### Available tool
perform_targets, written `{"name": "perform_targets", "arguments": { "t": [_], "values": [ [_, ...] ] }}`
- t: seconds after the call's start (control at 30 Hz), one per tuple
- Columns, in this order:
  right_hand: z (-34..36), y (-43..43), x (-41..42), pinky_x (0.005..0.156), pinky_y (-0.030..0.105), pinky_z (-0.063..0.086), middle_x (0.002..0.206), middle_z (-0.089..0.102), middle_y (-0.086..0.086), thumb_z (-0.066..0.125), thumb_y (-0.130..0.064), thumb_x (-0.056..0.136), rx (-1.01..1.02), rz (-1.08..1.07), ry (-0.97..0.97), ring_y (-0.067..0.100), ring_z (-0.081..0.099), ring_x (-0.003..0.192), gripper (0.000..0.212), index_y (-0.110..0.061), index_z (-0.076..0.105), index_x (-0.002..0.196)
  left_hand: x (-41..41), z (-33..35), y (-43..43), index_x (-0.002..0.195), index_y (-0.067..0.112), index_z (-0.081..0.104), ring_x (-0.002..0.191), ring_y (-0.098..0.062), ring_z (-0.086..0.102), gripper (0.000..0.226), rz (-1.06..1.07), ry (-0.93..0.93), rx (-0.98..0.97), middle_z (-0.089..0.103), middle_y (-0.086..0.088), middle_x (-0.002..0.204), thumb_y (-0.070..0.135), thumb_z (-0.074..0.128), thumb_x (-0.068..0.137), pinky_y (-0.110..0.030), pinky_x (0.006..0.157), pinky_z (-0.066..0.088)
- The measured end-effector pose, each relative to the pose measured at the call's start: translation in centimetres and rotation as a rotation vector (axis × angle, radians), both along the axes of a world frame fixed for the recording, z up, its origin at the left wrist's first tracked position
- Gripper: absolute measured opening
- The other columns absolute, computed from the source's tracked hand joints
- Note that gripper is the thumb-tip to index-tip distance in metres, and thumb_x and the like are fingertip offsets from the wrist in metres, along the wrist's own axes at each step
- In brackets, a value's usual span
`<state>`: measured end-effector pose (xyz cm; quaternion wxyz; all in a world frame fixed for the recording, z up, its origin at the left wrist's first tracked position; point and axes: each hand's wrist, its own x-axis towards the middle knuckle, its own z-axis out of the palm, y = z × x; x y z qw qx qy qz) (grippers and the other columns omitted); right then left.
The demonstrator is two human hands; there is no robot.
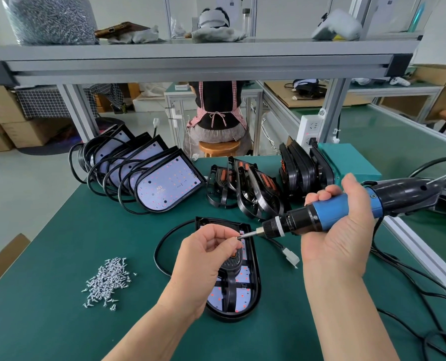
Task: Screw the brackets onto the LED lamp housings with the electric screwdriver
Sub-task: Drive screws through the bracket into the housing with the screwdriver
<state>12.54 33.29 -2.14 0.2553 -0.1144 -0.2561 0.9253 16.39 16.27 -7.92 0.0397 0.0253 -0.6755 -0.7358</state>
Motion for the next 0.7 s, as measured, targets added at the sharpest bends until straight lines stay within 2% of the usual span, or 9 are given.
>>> {"name": "perform_targets", "arguments": {
  "t": [0.07, 0.17, 0.27, 0.37, 0.43, 0.5, 0.57, 0.63, 0.7],
  "values": [
    [-0.1, -0.1, 0.0, 0.063, 0.027, 0.053, 0.069, 0.056, -0.002, 0.072, -0.018, 0.092, 0.006, -0.021, -0.019, 0.012, 0.052, 0.057, 0.021, -0.010, 0.054, 0.096, 0.1, -0.1, 0.3, 0.082, 0.024, 0.076, 0.078, -0.014, 0.065, 0.025, 0.042, 0.049, -0.059, 0.074, -0.009, 0.082, 0.001, 0.069, 0.090, -0.024, 0.077, 0.056],
    [-0.4, -0.5, 0.1, 0.069, 0.028, 0.055, 0.076, 0.057, 0.000, 0.073, -0.020, 0.092, 0.048, -0.054, -0.023, 0.014, 0.055, 0.064, 0.024, -0.010, 0.055, 0.105, 0.2, -0.3, 0.5, 0.083, 0.026, 0.075, 0.079, -0.016, 0.065, 0.025, 0.068, 0.093, -0.114, 0.073, -0.006, 0.081, 0.003, 0.070, 0.090, -0.027, 0.078, 0.056],
    [-0.7, -0.6, 0.1, 0.074, 0.028, 0.057, 0.079, 0.063, 0.001, 0.072, -0.021, 0.093, 0.071, -0.089, -0.022, 0.015, 0.063, 0.068, 0.022, -0.009, 0.059, 0.106, 0.3, -0.4, 0.6, 0.085, 0.028, 0.075, 0.083, -0.020, 0.069, 0.029, 0.056, 0.107, -0.119, 0.074, -0.001, 0.081, 0.000, 0.069, 0.090, -0.022, 0.079, 0.055],
    [-0.7, -0.7, 0.1, 0.075, 0.029, 0.058, 0.079, 0.065, 0.002, 0.071, -0.020, 0.094, 0.077, -0.076, -0.010, 0.016, 0.065, 0.069, 0.016, -0.011, 0.061, 0.103, 0.5, -0.4, 0.7, 0.088, 0.030, 0.076, 0.078, -0.008, 0.066, 0.033, 0.008, 0.115, -0.146, 0.074, 0.006, 0.081, -0.002, 0.069, 0.089, -0.015, 0.074, 0.052],
    [-0.9, -1.0, 0.0, 0.074, 0.028, 0.057, 0.076, 0.064, 0.001, 0.071, -0.019, 0.094, 0.072, -0.057, -0.007, 0.015, 0.064, 0.066, 0.015, -0.012, 0.061, 0.101, 0.5, -0.4, 0.8, 0.093, 0.033, 0.076, 0.084, -0.005, 0.068, 0.037, -0.033, 0.123, -0.193, 0.076, 0.011, 0.089, -0.003, 0.069, 0.089, -0.017, 0.077, 0.053],
    [-0.9, -1.2, 0.0, 0.073, 0.028, 0.057, 0.073, 0.064, 0.000, 0.071, -0.019, 0.094, 0.083, -0.055, -0.011, 0.015, 0.062, 0.064, 0.014, -0.012, 0.061, 0.099, 0.4, -0.2, 0.6, 0.102, 0.037, 0.074, 0.099, -0.004, 0.069, 0.039, -0.064, 0.144, -0.270, 0.076, 0.014, 0.101, 0.001, 0.072, 0.088, -0.021, 0.087, 0.053],
    [-0.9, -1.3, -0.1, 0.072, 0.028, 0.057, 0.071, 0.063, 0.000, 0.071, -0.019, 0.094, 0.106, -0.060, -0.006, 0.015, 0.062, 0.064, 0.013, -0.013, 0.060, 0.097, 0.1, 0.0, -0.2, 0.118, 0.047, 0.066, 0.112, 0.003, 0.062, 0.048, -0.045, 0.197, -0.401, 0.070, 0.025, 0.116, 0.019, 0.079, 0.082, -0.014, 0.096, 0.046],
    [-0.8, -1.0, -0.4, 0.072, 0.029, 0.056, 0.071, 0.063, 0.000, 0.072, -0.020, 0.093, 0.130, -0.069, 0.002, 0.016, 0.061, 0.064, 0.014, -0.012, 0.060, 0.096, -0.3, 0.3, -1.4, 0.128, 0.056, 0.056, 0.122, 0.009, 0.049, 0.062, 0.050, 0.219, -0.552, 0.057, 0.032, 0.127, 0.048, 0.075, 0.071, -0.009, 0.100, 0.039],
    [-0.7, -0.6, -0.7, 0.071, 0.030, 0.055, 0.071, 0.061, 0.000, 0.072, -0.021, 0.093, 0.163, -0.085, 0.010, 0.017, 0.059, 0.064, 0.017, -0.011, 0.058, 0.097, -1.1, 0.2, -2.7, 0.135, 0.051, 0.050, 0.126, 0.004, 0.044, 0.069, 0.174, 0.159, -0.606, 0.047, 0.026, 0.133, 0.058, 0.072, 0.069, -0.019, 0.105, 0.038]
  ]
}}
